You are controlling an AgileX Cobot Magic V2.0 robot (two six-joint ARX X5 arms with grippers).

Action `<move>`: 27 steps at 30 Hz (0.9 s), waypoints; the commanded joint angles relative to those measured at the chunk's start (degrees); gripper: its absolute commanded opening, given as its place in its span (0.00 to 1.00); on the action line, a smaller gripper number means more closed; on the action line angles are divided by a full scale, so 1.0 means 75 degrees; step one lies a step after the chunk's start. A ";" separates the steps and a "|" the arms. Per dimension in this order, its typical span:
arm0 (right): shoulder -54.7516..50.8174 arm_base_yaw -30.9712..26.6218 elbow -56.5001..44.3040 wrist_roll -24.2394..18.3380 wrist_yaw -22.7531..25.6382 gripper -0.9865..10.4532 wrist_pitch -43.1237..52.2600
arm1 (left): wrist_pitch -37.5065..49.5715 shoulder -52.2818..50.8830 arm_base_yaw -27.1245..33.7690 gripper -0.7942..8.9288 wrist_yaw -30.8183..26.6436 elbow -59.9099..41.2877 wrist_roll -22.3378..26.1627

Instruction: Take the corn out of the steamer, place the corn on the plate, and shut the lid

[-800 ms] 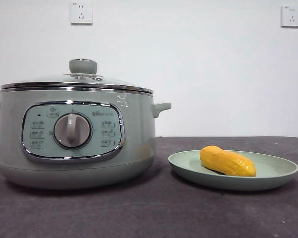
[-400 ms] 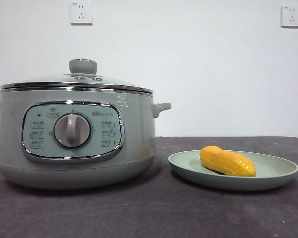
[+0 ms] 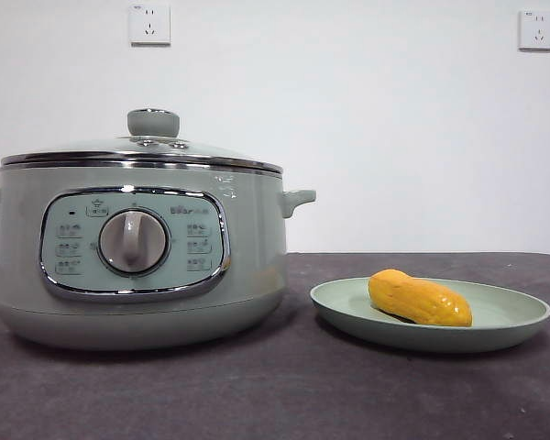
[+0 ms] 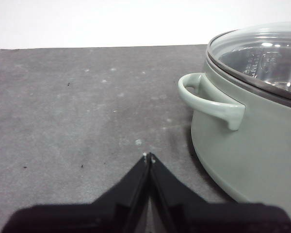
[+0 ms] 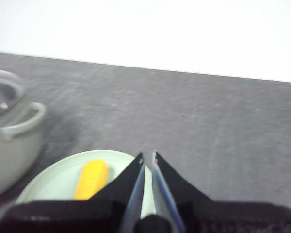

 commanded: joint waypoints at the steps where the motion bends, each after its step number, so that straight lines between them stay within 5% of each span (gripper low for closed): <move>1: -0.0420 -0.0195 -0.0699 0.0029 -0.0006 0.11 0.0388 | 0.0038 -0.0020 0.0029 0.08 -0.0009 -0.0125 -0.0035; 15: -0.2387 -0.0379 -0.2474 0.0347 0.0003 0.11 0.0373 | 0.0035 -0.0020 0.0029 0.08 -0.0012 -0.0125 -0.0035; 27: -0.2378 -0.0376 -0.2474 0.0329 0.0026 0.11 -0.0064 | 0.0038 -0.0020 0.0029 0.08 -0.0012 -0.0125 -0.0035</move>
